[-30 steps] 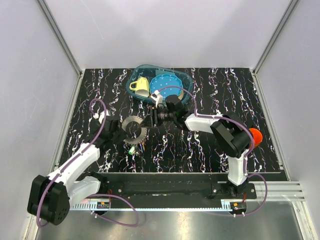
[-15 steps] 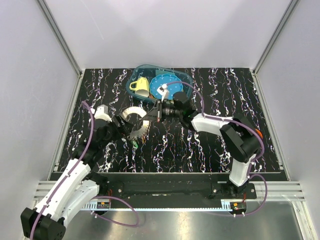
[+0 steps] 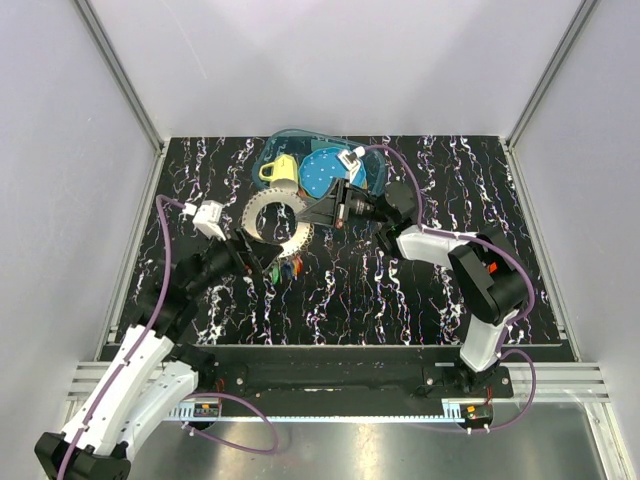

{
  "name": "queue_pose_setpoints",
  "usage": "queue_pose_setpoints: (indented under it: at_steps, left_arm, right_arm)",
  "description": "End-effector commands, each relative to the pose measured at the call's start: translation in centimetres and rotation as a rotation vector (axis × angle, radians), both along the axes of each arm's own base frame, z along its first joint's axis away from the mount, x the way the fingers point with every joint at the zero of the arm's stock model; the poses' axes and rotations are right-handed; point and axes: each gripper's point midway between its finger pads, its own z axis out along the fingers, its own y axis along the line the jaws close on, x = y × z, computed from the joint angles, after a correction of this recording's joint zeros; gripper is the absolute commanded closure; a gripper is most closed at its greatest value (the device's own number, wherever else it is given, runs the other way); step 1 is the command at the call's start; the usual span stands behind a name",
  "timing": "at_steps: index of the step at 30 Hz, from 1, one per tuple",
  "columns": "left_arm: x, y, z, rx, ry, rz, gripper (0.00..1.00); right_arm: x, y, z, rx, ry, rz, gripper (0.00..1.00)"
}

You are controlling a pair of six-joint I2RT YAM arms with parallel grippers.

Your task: Remove the keys from the keyring

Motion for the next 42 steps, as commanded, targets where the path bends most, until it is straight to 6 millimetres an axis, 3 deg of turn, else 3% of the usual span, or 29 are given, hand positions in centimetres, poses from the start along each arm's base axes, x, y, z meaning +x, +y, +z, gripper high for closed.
queue_pose_setpoints:
  at_steps: [1,6,13,15,16,20,24,26,28,29,30,33,42]
  left_arm:
    - [-1.4,-2.0,4.3,-0.121,-0.141,-0.135,0.18]
    - [-2.1,-2.3,4.8,-0.140,-0.141,-0.170,0.35]
    - [-2.8,-3.1,3.9,-0.160,-0.071,-0.222,0.79]
    - [-2.9,-3.1,3.7,-0.158,-0.060,-0.227,0.99]
    - [-2.9,-3.0,3.3,-0.154,-0.041,-0.221,1.00]
    - [-1.7,-2.3,3.3,-0.151,-0.017,-0.136,1.00]
    - [-0.5,-2.0,3.7,-0.167,0.007,-0.071,1.00]
    - [0.3,-1.7,3.7,-0.164,0.017,-0.031,1.00]
    - [0.8,-1.5,4.4,-0.174,0.009,-0.004,1.00]
    - [1.2,-1.2,4.6,-0.180,0.005,0.022,1.00]
    - [1.3,-1.2,5.0,-0.190,-0.004,0.030,1.00]
    - [1.9,-0.9,6.5,-0.242,-0.031,0.068,1.00]
    - [2.3,-0.4,9.9,-0.401,-0.086,0.121,1.00]
  right_arm:
    - [-3.7,-1.1,3.8,0.092,-0.142,0.112,1.00]
    - [-3.9,-1.2,3.1,0.075,-0.139,0.130,1.00]
    - [-3.3,-0.9,2.5,0.064,-0.112,0.115,1.00]
    - [-2.8,-0.8,2.3,0.048,-0.098,0.098,0.99]
    - [-2.5,-0.8,2.2,0.040,-0.093,0.086,0.96]
    - [-1.0,-0.9,1.6,-0.022,-0.078,-0.027,0.65]
    - [0.3,-2.5,0.9,-0.162,-0.131,-0.237,0.42]
    - [1.4,-4.0,0.1,-0.215,-0.131,-0.372,0.39]
    - [0.8,-5.1,0.8,-0.234,-0.187,-0.437,0.36]
    - [0.9,-5.7,0.0,-0.255,-0.189,-0.481,0.36]
    - [-0.3,-5.4,0.8,-0.243,-0.257,-0.479,0.36]
    - [-1.6,-5.0,0.6,-0.257,-0.369,-0.527,0.36]
    - [-6.9,-0.7,1.8,-0.159,-0.592,-0.496,0.39]
